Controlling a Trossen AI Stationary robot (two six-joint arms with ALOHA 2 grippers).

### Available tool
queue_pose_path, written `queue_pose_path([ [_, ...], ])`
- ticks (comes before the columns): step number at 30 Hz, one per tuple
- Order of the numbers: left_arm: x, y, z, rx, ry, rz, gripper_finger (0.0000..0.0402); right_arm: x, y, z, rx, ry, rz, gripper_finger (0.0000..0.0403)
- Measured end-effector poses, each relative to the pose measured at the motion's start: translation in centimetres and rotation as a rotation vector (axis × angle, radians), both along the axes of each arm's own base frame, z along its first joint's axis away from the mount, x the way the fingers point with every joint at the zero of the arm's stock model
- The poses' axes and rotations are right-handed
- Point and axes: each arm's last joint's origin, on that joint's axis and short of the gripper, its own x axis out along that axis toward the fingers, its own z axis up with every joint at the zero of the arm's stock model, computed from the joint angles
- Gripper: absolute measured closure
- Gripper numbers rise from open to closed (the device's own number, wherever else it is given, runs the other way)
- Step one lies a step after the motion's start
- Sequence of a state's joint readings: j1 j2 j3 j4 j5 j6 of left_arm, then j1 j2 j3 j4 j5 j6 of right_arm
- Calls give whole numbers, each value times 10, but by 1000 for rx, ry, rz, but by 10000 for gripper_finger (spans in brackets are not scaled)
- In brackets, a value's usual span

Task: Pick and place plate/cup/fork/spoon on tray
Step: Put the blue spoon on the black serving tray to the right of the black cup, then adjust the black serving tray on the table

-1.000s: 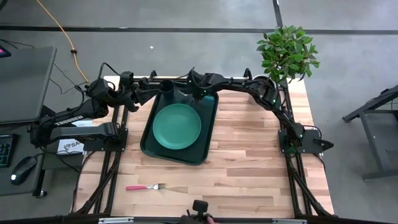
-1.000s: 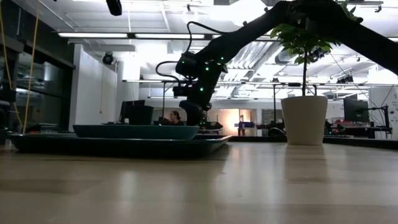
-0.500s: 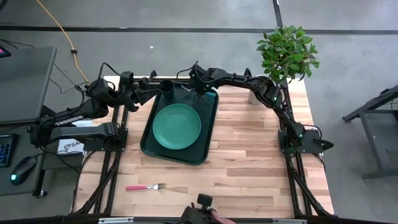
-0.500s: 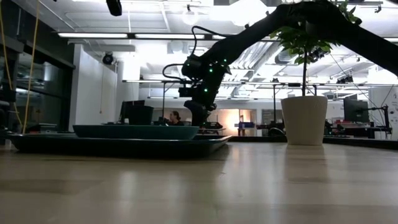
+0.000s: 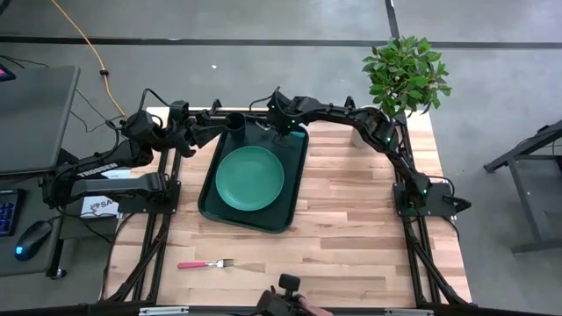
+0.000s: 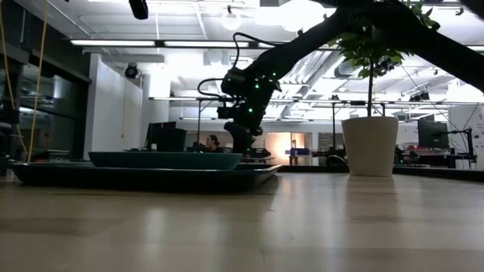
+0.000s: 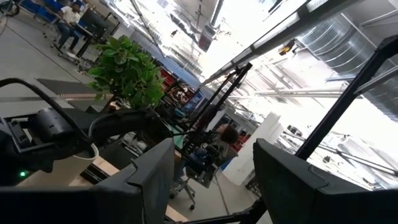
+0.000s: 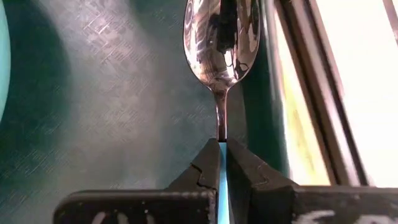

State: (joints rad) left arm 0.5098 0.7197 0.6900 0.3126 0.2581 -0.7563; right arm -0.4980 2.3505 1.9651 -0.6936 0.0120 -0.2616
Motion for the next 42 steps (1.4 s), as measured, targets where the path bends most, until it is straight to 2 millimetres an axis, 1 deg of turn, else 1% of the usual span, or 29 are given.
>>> queue_pose_path([
  [5, 0, 0, 0, 0, 0, 0, 200, -2, 2, -6, 32, 2, -15, 402],
  [9, 0, 0, 0, 0, 0, 0, 200, -1, 1, -6, 33, -6, -16, 402],
  [13, 0, 0, 0, 0, 0, 0, 200, -2, 1, -7, 82, -20, -12, 401],
  [16, 0, 0, 0, 0, 0, 0, 200, -3, -1, -7, 98, -29, -27, 386],
  [22, 0, 0, 0, 0, 0, 0, 200, -4, -4, -6, 107, -51, -45, 338],
  [28, 0, 0, 0, 0, 0, 0, 200, -3, -4, -5, 96, -57, -29, 321],
  [30, 0, 0, 0, 0, 0, 0, 200, -4, -5, -1, 98, -34, -13, 321],
  [32, 0, 0, 0, 0, 0, 0, 200, -7, -6, 12, 110, -5, 9, 321],
  [35, 0, 0, 0, 0, 0, 0, 200, -16, -4, 33, 187, 42, 48, 321],
  [37, 0, 0, 0, 0, 0, -1, 200, -25, -2, 41, 252, 79, 56, 326],
  [39, 0, 0, 0, 0, 0, -1, 200, -34, 4, 48, 277, 91, 75, 347],
  [41, 0, 0, 0, 0, 0, -1, 200, -46, 11, 57, 275, 77, 79, 383],
  [42, 0, 0, 0, 0, 0, -1, 200, -52, 15, 60, 271, 53, 73, 393],
])
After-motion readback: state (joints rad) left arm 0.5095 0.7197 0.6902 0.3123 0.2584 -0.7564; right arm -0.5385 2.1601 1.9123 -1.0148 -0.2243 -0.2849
